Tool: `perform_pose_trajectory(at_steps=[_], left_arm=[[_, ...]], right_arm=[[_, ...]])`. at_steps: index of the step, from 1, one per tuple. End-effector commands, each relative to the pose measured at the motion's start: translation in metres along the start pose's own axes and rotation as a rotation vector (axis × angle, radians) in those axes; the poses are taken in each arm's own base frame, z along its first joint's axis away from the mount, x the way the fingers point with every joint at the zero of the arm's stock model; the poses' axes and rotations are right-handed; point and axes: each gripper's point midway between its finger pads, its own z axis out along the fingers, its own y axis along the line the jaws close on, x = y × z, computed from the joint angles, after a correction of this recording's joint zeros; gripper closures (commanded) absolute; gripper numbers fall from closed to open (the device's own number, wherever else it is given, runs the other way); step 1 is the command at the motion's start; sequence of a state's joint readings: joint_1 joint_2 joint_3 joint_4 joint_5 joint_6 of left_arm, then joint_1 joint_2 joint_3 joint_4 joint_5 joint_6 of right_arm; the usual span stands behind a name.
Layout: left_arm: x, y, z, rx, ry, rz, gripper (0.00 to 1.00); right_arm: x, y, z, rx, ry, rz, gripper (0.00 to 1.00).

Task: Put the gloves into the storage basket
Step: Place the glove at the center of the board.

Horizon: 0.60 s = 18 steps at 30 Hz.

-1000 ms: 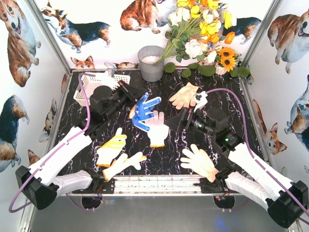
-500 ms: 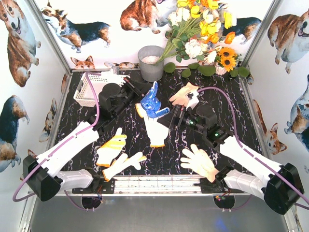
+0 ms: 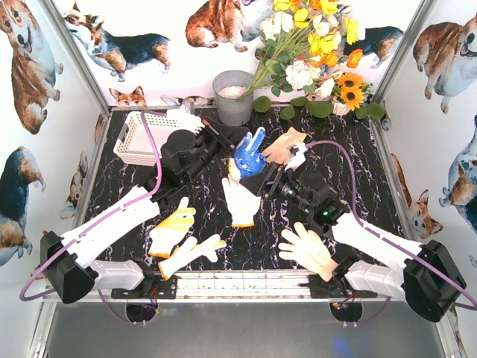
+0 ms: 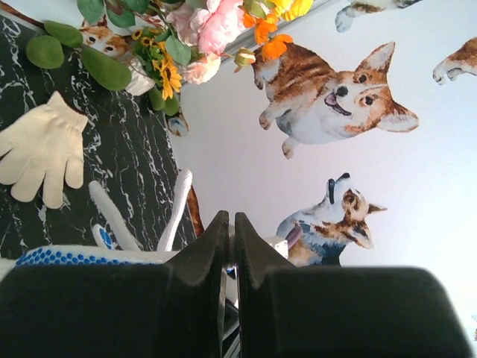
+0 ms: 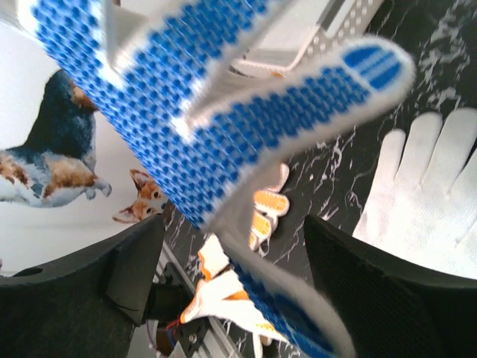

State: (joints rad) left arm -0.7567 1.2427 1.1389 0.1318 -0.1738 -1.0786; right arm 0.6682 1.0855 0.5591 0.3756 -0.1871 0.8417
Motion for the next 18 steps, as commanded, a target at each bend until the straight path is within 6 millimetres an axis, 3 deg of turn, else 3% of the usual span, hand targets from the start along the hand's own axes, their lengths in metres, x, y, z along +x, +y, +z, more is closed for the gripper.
perform_pose_trajectory(at_steps=[1,7,9,13,18], left_arm=[[-0.007,-0.03,0.002,0.073,-0.032,-0.017,1.0],[-0.007,-0.024,0.002,0.048,-0.045,-0.015,1.0],[-0.008,-0.015,0.0,0.008,-0.05,0.007,1.0],[-0.001,0.027,-0.011,-0.136,-0.039,0.045,1.0],[0.034,0.092,-0.031,-0.318,0.067,0.043,1.0]], right_arm=[[-0.042,0.027,-0.005,-0.085,-0.187,-0.059,0.29],[-0.047,0.023,-0.008,-0.039,-0.186,-0.148,0.85],[-0.045,0.021,-0.013,-0.013,-0.164,-0.17,0.98],[-0.035,0.017,-0.03,0.053,-0.066,-0.218,1.0],[0.011,0.004,-0.058,0.147,0.266,-0.237,1.0]])
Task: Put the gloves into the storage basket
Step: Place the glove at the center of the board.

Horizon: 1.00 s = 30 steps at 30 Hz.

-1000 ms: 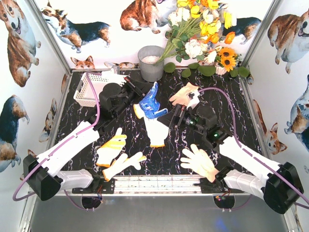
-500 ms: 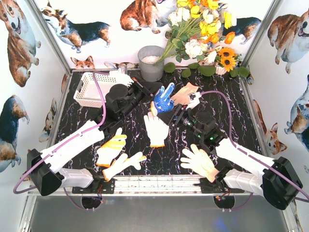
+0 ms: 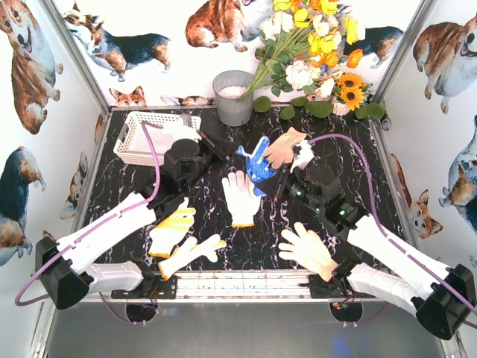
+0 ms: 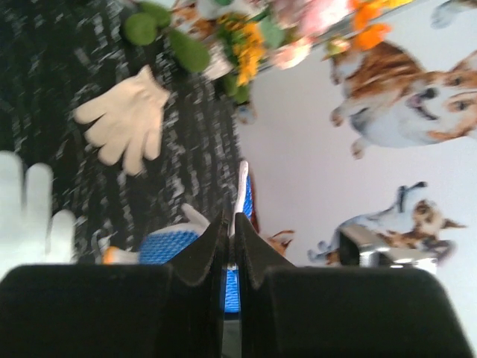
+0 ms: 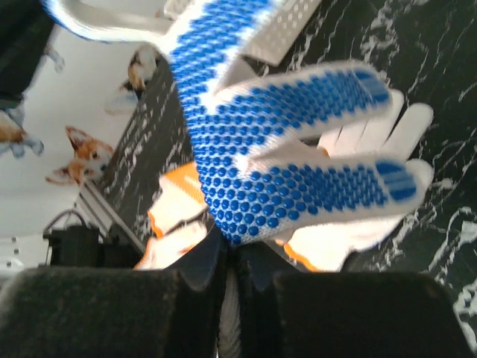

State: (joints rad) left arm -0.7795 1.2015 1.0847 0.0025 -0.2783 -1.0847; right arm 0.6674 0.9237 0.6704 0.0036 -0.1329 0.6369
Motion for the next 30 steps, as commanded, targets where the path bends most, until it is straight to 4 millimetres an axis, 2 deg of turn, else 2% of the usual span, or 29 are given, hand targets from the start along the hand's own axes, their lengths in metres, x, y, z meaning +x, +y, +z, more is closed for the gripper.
perform_pose_trajectory(at_steps=[1,4,6,8,11,13,15,16,17,19,20,22,24,26,30], left_arm=[[0.032,0.06,-0.012,-0.185,0.102,0.026,1.0],[0.044,0.082,-0.022,-0.256,0.145,0.032,1.0],[0.05,0.095,-0.025,-0.284,0.154,0.027,1.0],[0.055,0.105,-0.022,-0.307,0.155,0.027,1.0],[0.06,0.118,-0.002,-0.34,0.143,0.084,1.0],[0.064,0.124,0.016,-0.352,0.149,0.167,0.97],[0.066,0.127,0.032,-0.358,0.16,0.238,0.73],[0.066,0.126,0.037,-0.356,0.165,0.267,0.58],[0.066,0.125,0.04,-0.352,0.168,0.291,0.46],[0.064,0.123,0.038,-0.344,0.17,0.321,0.33],[0.062,0.124,0.035,-0.344,0.167,0.331,0.28],[0.059,0.132,0.025,-0.357,0.159,0.346,0.24],[0.063,0.146,0.012,-0.366,0.174,0.361,0.24],[0.074,0.152,0.003,-0.335,0.222,0.37,0.28],[0.12,0.154,-0.007,-0.198,0.417,0.345,0.39]], right_arm=[[0.037,0.009,-0.03,-0.004,0.308,-0.051,1.0],[0.062,0.024,-0.045,-0.08,0.511,-0.003,1.0],[0.073,0.021,-0.048,-0.077,0.614,0.04,1.0],[0.082,0.006,-0.042,-0.041,0.678,0.078,1.0],[0.084,-0.043,-0.018,0.11,0.697,0.136,0.98],[0.083,-0.086,-0.003,0.256,0.69,0.12,0.74],[0.077,-0.124,0.002,0.452,0.697,0.107,0.52],[0.073,-0.132,0.004,0.503,0.693,0.093,0.45],[0.068,-0.135,0.005,0.527,0.678,0.082,0.41],[0.057,-0.13,0.007,0.52,0.621,0.074,0.33],[0.051,-0.127,0.006,0.51,0.586,0.065,0.26],[0.042,-0.127,-0.005,0.536,0.534,0.047,0.2],[0.038,-0.129,-0.019,0.582,0.503,0.04,0.2],[0.043,-0.129,-0.032,0.605,0.493,0.061,0.2],[0.069,-0.114,-0.034,0.509,0.503,0.187,0.22]])
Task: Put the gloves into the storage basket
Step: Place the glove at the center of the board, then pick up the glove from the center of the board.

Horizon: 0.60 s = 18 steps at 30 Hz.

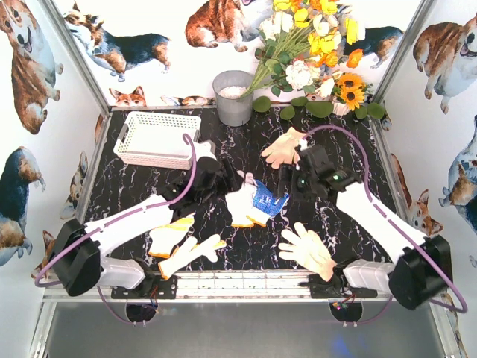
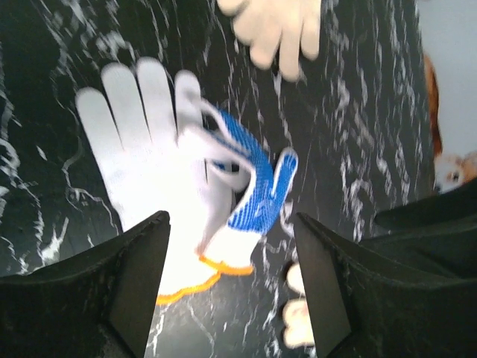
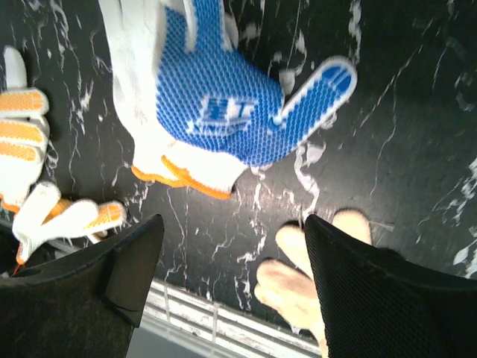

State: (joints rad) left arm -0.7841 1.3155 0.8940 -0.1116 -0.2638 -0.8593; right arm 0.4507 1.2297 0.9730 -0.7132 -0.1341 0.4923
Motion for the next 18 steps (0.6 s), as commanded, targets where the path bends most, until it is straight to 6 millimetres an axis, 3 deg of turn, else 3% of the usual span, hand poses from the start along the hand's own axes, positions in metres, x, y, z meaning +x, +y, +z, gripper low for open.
perform_pose_trajectory(at_steps=[1,4,7,11,13,18], left_arm=[[0.051,-0.011,0.002,0.176,0.185,0.053,0.41],[0.073,-0.012,0.005,0.227,0.258,0.045,0.47],[0.095,0.004,0.009,0.211,0.315,0.057,0.52],[0.12,0.017,0.018,0.165,0.413,0.067,0.56],[0.118,0.007,0.025,0.186,0.423,0.063,0.59],[0.127,0.013,0.035,0.169,0.434,0.065,0.67]], right_arm=[[0.032,0.005,0.01,-0.073,0.065,0.128,0.23],[0.049,0.016,0.022,-0.149,0.124,0.22,0.27],[0.058,0.024,0.034,-0.2,0.153,0.283,0.3],[0.064,0.031,0.048,-0.242,0.179,0.32,0.44],[0.069,0.03,0.055,-0.231,0.199,0.32,0.47],[0.073,0.028,0.065,-0.212,0.209,0.316,0.49]])
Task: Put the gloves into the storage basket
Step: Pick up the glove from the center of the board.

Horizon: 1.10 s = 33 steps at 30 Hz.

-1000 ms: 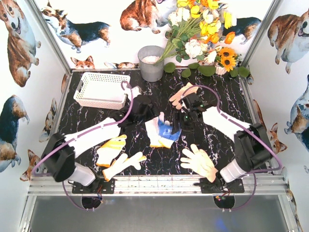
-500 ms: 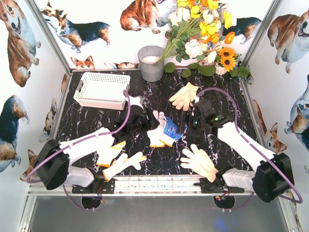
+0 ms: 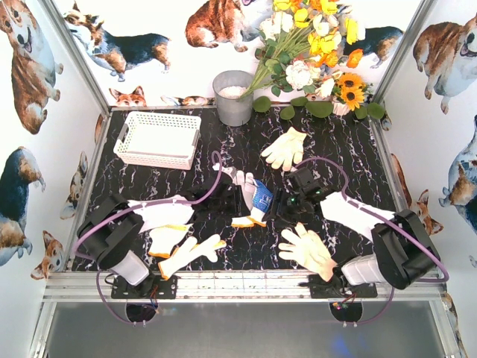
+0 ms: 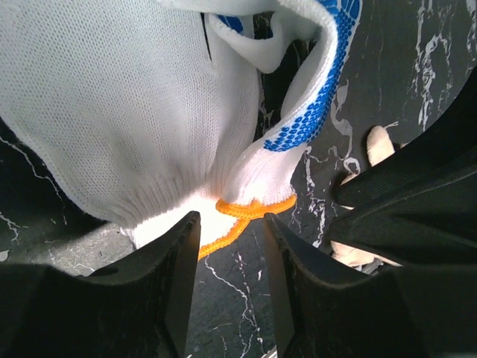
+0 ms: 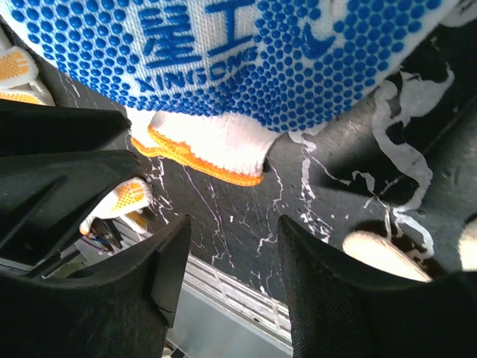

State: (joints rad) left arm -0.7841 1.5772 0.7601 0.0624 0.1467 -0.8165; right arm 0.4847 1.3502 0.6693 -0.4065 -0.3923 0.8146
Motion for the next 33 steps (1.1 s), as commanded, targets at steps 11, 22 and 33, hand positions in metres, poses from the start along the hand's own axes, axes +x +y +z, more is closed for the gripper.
perform_pose_trajectory(at_steps=[11,22,33], left_arm=[[0.0,-0.01,0.02,0.061,0.015,0.004,0.7],[0.007,-0.022,0.029,0.145,0.048,-0.029,0.83],[-0.006,-0.041,0.022,0.217,0.004,-0.087,0.99]], right_arm=[[-0.019,0.009,0.022,-0.035,-0.042,-0.009,0.57],[-0.019,-0.001,0.026,-0.008,-0.063,0.001,0.57],[-0.029,-0.004,0.006,0.023,-0.164,0.001,0.49]])
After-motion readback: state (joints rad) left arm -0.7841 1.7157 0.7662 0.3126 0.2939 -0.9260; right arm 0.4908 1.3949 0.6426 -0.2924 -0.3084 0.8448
